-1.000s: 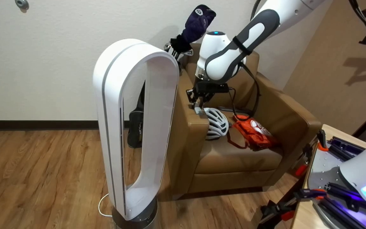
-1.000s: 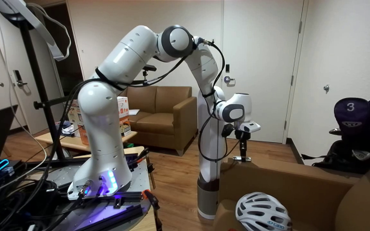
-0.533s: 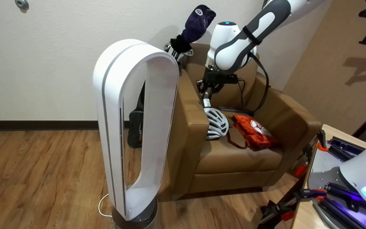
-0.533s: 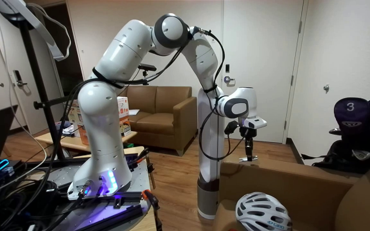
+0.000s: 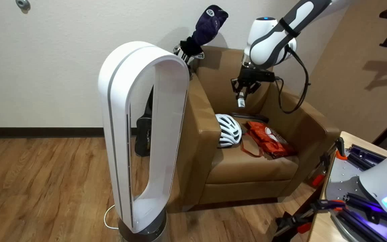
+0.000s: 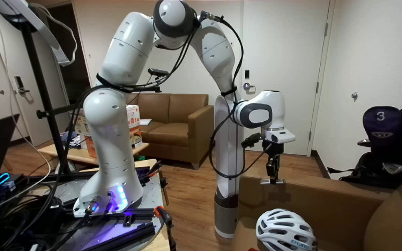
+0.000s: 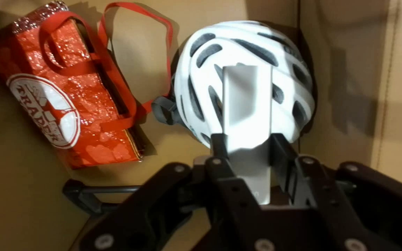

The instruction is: Take the object on the right arm of the sofa and place it on the left arm

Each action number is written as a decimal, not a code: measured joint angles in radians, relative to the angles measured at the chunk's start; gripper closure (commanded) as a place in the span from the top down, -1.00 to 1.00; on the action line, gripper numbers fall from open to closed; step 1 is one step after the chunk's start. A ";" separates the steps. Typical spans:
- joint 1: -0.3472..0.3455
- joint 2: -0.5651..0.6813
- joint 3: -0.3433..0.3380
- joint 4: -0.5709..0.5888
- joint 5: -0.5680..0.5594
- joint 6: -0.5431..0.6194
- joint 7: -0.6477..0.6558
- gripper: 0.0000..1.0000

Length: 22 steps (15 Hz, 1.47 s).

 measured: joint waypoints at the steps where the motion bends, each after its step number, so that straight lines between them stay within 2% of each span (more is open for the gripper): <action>1: -0.019 -0.020 0.006 -0.024 0.000 0.003 -0.010 -0.29; 3: -0.038 -0.053 0.016 -0.059 0.000 0.003 -0.023 -0.29; 4: -0.038 -0.063 0.019 -0.068 0.000 0.003 -0.024 -0.71; 8: -0.016 -0.064 0.000 -0.064 -0.040 0.003 0.019 -0.72; 11: -0.008 -0.065 -0.076 -0.046 -0.083 0.002 0.085 -0.72; 14: -0.038 -0.066 -0.178 -0.040 -0.117 -0.002 0.123 -0.72; 17: -0.109 -0.062 -0.212 -0.039 -0.124 -0.020 0.120 -0.73; 18: -0.134 -0.058 -0.211 -0.039 -0.124 -0.023 0.119 -0.29; 21: -0.161 -0.048 -0.215 -0.040 -0.130 -0.014 0.120 -0.29; 22: -0.160 -0.047 -0.215 -0.040 -0.130 -0.014 0.121 -0.72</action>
